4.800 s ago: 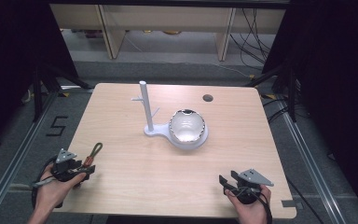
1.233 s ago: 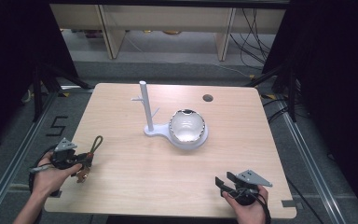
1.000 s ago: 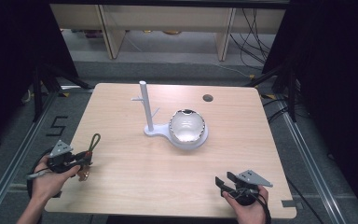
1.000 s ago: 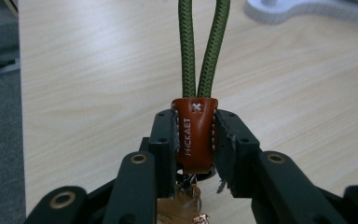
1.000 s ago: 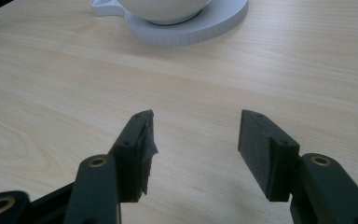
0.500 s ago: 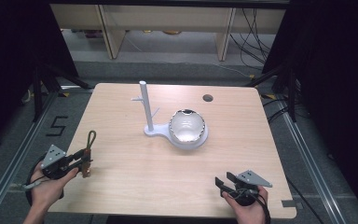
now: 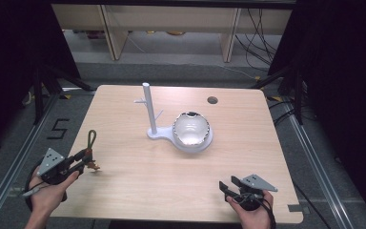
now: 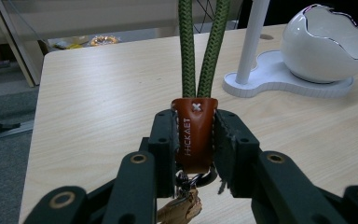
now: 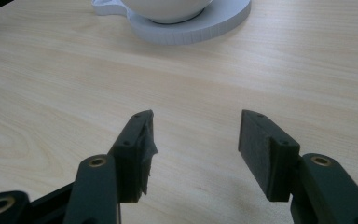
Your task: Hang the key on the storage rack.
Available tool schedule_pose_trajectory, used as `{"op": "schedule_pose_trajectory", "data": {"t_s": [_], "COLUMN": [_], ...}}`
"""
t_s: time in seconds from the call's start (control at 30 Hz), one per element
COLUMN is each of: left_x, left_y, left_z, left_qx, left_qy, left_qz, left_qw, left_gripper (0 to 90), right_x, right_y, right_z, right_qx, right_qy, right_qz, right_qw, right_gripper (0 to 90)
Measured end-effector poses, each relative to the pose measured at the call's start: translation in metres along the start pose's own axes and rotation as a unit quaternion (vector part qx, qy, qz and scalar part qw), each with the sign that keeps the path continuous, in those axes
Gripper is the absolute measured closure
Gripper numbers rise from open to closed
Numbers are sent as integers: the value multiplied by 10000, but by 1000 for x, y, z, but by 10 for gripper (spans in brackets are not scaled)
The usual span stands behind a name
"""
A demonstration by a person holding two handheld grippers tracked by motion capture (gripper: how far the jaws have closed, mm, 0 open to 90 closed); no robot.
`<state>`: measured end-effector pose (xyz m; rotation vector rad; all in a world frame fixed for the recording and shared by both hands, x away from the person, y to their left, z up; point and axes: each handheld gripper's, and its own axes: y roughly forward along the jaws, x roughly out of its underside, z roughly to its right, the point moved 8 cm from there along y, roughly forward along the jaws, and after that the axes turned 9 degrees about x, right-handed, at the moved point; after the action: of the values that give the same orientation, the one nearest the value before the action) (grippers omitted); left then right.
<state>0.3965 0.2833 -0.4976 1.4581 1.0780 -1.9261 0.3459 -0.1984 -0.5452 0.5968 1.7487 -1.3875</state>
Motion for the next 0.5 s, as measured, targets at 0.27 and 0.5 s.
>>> {"op": "schedule_pose_trajectory", "data": {"t_s": [0.27, 0.5], "left_x": [-10, -18], "left_y": [0, 2], "left_z": [6, 12], "left_qx": [58, 99], "left_qy": [70, 132], "left_qz": [156, 171], "left_qw": [9998, 9997], "left_gripper": [689, 688], "right_x": [0, -1], "right_y": [-1, -1], "right_z": [-4, -3], "right_qx": [-164, -111], "right_qy": [83, 33], "right_qz": [37, 53], "right_qw": [9998, 9999], "right_gripper": [461, 460]}}
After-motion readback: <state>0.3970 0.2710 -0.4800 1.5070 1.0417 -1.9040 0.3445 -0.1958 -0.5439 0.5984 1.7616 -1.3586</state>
